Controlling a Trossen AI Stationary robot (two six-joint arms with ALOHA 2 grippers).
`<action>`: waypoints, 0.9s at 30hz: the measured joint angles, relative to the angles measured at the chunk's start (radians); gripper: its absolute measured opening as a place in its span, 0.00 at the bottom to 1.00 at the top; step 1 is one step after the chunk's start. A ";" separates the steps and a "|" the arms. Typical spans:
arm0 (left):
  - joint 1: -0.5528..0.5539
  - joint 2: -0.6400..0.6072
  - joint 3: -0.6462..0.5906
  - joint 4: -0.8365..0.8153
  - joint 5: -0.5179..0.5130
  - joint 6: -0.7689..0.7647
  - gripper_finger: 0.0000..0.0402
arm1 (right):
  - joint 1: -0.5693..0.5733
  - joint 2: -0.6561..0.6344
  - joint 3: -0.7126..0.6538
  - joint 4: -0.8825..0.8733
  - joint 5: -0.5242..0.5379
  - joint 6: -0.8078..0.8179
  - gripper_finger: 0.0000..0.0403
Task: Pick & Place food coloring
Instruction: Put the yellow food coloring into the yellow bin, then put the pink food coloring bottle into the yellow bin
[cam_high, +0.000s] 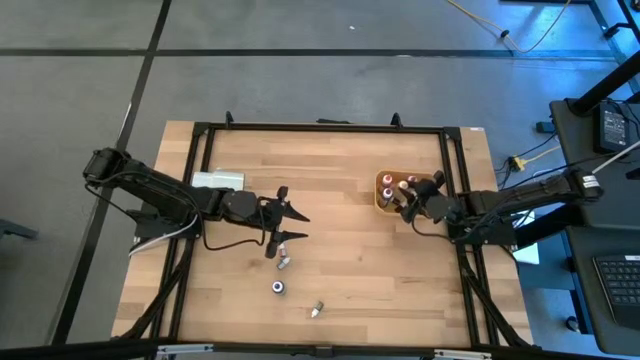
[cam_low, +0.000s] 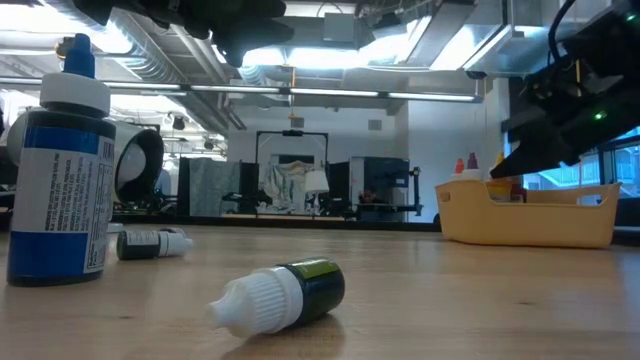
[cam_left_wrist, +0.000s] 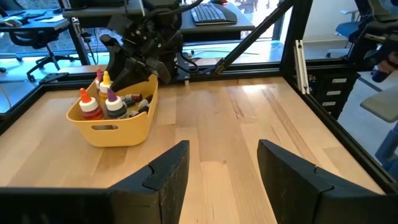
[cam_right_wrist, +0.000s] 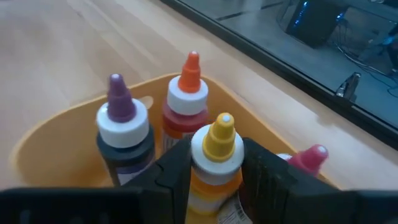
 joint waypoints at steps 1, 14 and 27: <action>0.000 0.000 0.000 0.000 0.000 0.000 0.46 | -0.004 0.000 0.000 0.000 0.000 0.000 0.31; 0.000 0.000 0.000 0.000 0.000 0.000 0.45 | -0.012 0.000 0.000 0.016 -0.032 -0.002 0.42; 0.000 0.000 0.000 0.000 0.000 -0.011 0.45 | -0.012 -0.001 0.180 -0.014 -0.142 -0.216 0.44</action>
